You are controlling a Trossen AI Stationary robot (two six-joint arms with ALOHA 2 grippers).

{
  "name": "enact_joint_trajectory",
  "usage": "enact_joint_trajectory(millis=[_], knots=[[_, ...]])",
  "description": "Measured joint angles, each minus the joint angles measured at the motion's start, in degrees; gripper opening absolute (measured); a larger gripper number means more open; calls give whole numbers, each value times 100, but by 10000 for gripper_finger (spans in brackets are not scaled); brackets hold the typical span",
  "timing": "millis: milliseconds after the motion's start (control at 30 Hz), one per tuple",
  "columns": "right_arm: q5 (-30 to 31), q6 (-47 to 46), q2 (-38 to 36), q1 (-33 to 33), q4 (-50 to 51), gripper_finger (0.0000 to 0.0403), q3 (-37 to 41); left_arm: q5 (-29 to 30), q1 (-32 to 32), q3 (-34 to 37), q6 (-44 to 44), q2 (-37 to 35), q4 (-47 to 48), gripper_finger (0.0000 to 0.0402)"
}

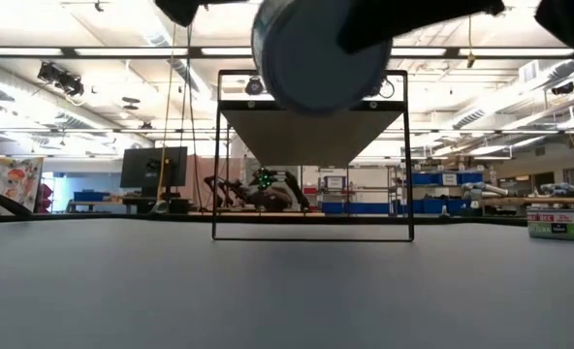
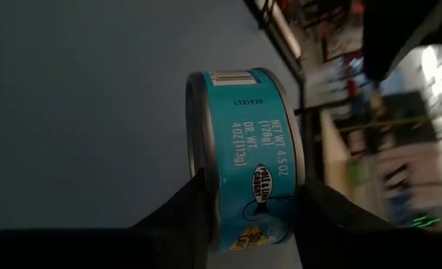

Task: Stack canned seafood by type on shelf
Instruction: Stack the yellow-blue tuna can on top of the other yellow-blue tuna can on the shelf

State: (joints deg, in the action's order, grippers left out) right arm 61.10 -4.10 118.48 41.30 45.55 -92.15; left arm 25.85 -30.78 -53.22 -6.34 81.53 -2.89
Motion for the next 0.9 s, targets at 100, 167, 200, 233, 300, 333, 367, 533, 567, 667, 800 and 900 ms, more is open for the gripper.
enact_joint_trajectory(millis=[100, 167, 200, 233, 300, 333, 367, 533, 567, 667, 800, 900], knots=[[239, 505, 0, 24, -1, 140, -68, 8, -5, 13, -208, -328, 289, 240], [358, 805, 2, 22, -3, 140, -74, -6, -7, 193, -420, -570, 298, 233], [441, 938, 0, 16, 1, 140, -74, -60, -7, 311, -533, -666, 227, 229], [544, 1079, 0, 10, -3, 140, -74, -135, -7, 447, -630, -765, 161, 225], [797, 1424, 0, -3, -23, 140, -74, -350, -7, 816, -780, -986, -92, 215], [949, 1594, 1, -6, -54, 140, -74, -457, -7, 1000, -853, -1065, -398, 210], [1096, 1804, 0, -13, -99, 140, -74, -602, -7, 1189, -908, -1147, -758, 204], [1588, 3116, 1, -60, -596, 140, -76, -1213, 30, 1965, -1361, -1540, -2407, 172], [1620, 3401, 0, -72, -742, 140, -76, -1260, 48, 2063, -1583, -1600, -2625, 166], [1782, 4270, 1, -121, -1231, 140, -76, -1445, 169, 2174, -2583, -1650, -2905, 151], [1897, 5326, 2, -184, -1956, 140, -76, -1755, 244, 2178, -3540, -1634, -2906, 146], [1895, 5866, 2, -212, -2432, 140, -76, -1683, 264, 2178, -3620, -1634, -2906, 155]])
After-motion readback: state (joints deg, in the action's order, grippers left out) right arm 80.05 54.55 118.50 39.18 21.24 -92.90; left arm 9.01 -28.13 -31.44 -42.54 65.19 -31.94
